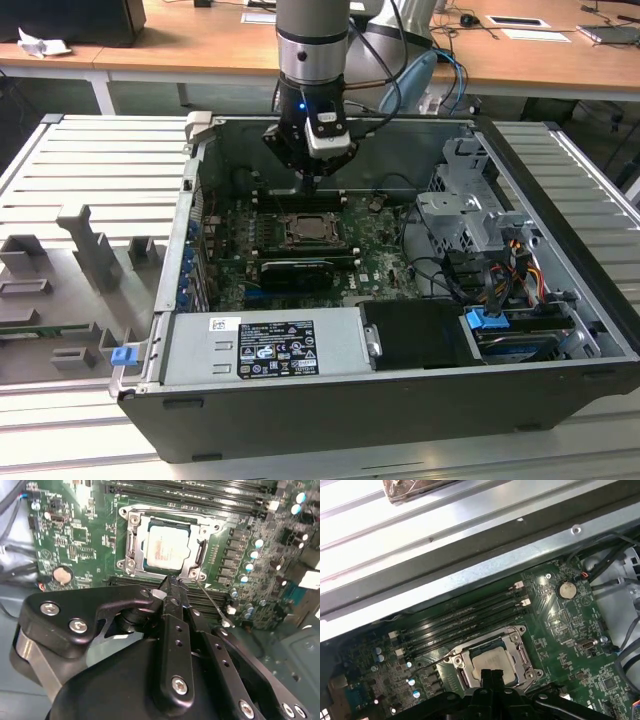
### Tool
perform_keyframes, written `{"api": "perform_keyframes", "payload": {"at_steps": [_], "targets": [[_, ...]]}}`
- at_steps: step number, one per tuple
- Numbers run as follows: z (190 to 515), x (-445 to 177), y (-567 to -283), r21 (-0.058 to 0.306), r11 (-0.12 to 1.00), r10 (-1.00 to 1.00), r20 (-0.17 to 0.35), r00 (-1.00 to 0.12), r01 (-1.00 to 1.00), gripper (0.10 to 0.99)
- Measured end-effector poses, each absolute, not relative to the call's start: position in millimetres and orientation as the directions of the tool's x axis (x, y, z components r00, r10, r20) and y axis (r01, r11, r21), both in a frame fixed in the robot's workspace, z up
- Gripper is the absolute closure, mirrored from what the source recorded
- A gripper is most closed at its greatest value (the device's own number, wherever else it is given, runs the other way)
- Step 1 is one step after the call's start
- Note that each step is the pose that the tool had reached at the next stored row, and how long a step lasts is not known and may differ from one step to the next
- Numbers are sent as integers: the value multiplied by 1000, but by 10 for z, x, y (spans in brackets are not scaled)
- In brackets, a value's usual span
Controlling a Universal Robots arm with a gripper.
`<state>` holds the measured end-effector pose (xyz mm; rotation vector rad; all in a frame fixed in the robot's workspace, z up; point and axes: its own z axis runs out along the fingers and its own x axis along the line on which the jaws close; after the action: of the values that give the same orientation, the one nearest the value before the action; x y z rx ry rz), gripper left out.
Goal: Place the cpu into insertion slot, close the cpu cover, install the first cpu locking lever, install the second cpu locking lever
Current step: 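Install the first cpu locking lever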
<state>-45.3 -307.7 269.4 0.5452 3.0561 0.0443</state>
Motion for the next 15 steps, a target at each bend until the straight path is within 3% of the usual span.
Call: {"api": "perform_keyframes", "payload": {"at_steps": [15], "targets": [[2694, -453, -3077, 35, 999, 7, -31, -999, 6, 980]]}}
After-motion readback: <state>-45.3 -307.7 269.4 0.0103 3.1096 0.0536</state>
